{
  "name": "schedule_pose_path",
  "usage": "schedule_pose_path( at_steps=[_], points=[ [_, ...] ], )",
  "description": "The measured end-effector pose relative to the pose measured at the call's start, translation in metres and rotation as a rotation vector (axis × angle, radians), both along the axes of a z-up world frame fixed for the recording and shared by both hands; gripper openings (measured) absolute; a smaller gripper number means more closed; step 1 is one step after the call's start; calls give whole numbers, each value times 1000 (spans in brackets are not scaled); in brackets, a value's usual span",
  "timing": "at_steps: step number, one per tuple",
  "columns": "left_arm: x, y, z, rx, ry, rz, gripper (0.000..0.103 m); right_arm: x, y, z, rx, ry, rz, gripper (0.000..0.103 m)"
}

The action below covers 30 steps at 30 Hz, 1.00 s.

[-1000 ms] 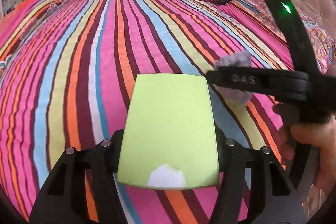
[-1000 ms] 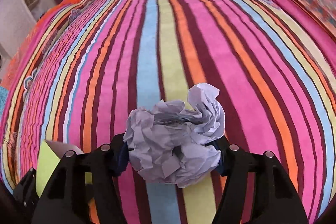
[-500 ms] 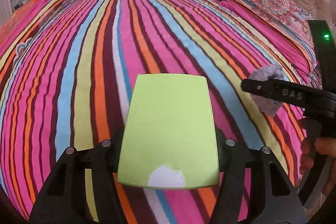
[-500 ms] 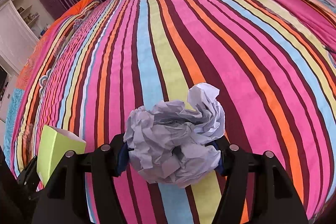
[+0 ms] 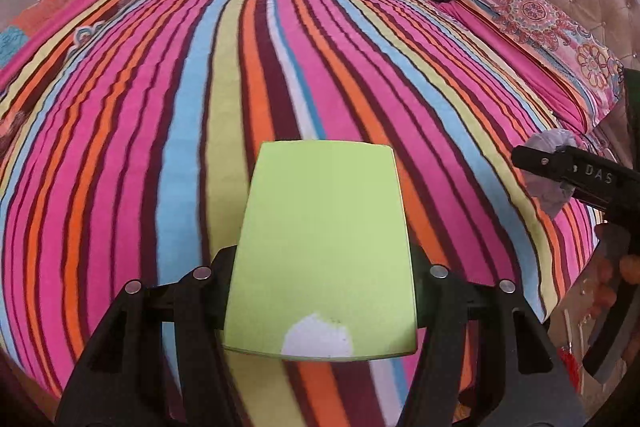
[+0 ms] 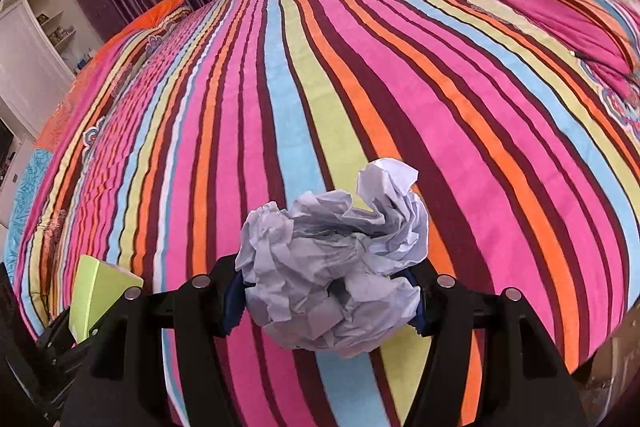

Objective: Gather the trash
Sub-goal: 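Carry the green box and paper ball with both tools over the wastebasket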

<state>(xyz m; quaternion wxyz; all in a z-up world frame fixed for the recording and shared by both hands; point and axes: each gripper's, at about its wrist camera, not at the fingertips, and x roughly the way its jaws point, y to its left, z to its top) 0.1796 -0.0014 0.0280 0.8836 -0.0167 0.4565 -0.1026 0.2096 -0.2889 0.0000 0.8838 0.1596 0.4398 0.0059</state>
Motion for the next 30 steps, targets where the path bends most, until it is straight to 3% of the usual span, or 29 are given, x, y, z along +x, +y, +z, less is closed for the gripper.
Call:
schedule_pose_path(
  at_steps=[15,30],
  points=[
    [-51,22,7,11,-15,18,58,-46,10,5,29,-22,4,59],
    [-104,30,-8,26,14,-3,58,-89,22,-1,60,-20,24,59]
  ],
)
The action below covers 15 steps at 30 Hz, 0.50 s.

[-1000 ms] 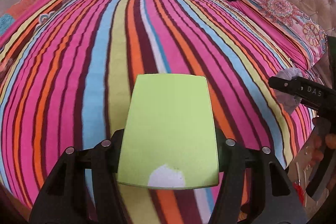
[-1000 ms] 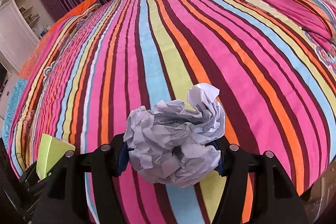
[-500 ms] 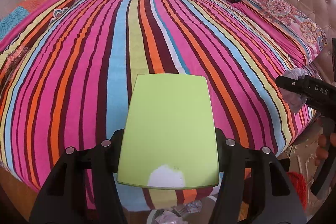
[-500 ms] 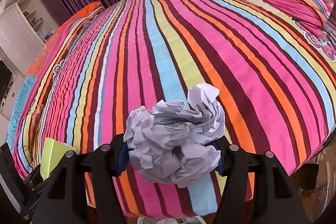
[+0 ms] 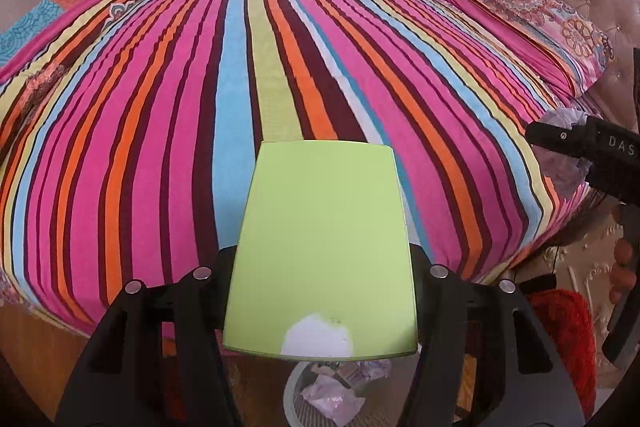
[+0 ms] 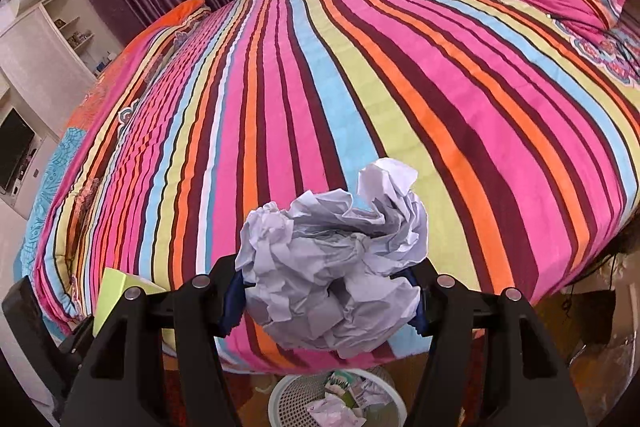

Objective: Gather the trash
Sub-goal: 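Carry the green box and paper ball with both tools over the wastebasket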

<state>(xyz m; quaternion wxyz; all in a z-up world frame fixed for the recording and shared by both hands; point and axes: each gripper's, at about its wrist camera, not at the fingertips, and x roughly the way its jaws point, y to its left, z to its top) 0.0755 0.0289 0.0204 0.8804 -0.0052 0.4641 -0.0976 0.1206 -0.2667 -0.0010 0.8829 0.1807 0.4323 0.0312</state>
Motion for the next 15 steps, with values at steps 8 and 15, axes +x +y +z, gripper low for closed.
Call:
schedule_pose_path(
  at_steps=[8,15],
  points=[
    [-25,4,-1,-1,1,-7,58,-29,6,-4,22,1,11,59],
    [-54,0,-10,1,36,-27,58,-54,15,-10,34,11,23,59]
  ],
)
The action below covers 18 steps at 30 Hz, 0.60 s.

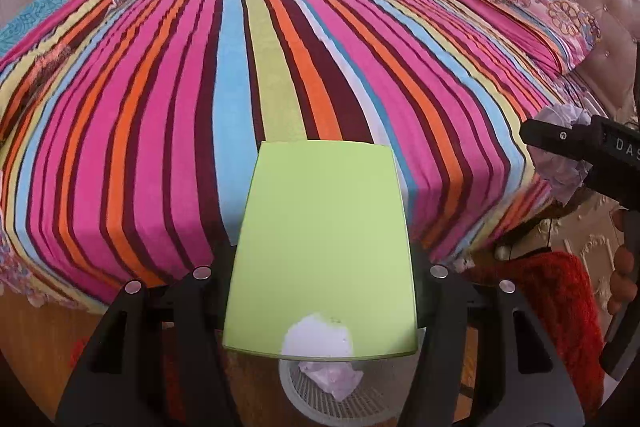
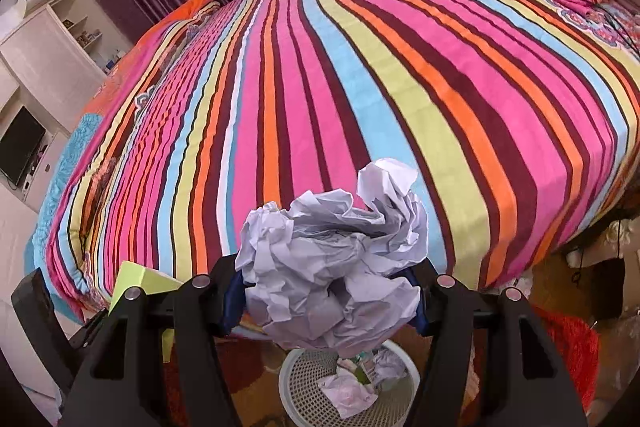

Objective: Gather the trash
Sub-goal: 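Carry the green box and paper ball with both tools over the wastebasket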

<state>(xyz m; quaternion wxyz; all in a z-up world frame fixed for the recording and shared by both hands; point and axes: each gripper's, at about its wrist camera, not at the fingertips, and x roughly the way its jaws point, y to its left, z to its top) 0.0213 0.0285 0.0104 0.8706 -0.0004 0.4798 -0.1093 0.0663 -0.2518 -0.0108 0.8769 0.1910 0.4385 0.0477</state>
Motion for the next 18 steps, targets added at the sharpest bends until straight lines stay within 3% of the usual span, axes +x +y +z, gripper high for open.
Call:
schedule_pose_path(
  at_steps=[18],
  points=[
    [-46,-32,-51,19,164,-105,58,-46,26,-50,22,189,69,59]
  ],
)
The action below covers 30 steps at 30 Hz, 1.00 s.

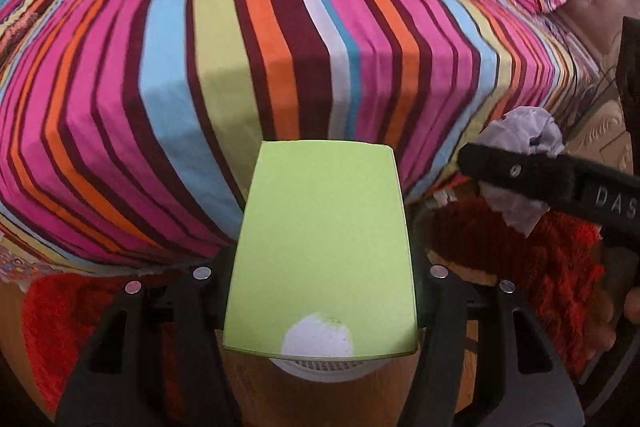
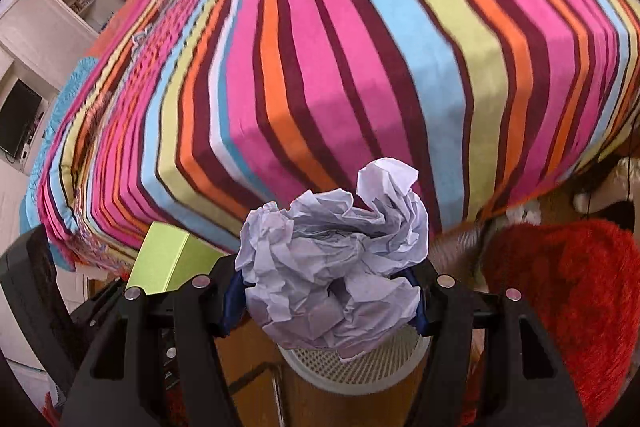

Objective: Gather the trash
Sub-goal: 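Carry the green box and paper ball with both tools over the wastebasket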

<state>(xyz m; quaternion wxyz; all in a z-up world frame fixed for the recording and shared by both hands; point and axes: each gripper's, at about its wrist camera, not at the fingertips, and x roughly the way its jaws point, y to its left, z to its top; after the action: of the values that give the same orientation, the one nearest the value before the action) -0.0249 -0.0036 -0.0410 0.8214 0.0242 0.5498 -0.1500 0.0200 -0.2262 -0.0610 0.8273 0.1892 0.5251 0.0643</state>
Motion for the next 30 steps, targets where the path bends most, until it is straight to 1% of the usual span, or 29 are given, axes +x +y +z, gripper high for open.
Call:
schedule_pose_path(
  at_steps=[5,12,17,22,30],
  points=[
    [-2,-9,-15,21,54,-24,58,-7,6,-22,-1,96,9,59],
    [0,-13,-34,57,129,-26,58,-10,8,-48,11,216,3,59],
    [1,-17,-48,76,183,-25,58,-14,10,-63,32,282,-7,59],
    [-2,-17,-56,92,219,-40,58,-17,12,-79,51,351,-22,59],
    [0,-29,-77,120,291,-58,58,-17,12,-96,62,414,-35,59]
  ],
)
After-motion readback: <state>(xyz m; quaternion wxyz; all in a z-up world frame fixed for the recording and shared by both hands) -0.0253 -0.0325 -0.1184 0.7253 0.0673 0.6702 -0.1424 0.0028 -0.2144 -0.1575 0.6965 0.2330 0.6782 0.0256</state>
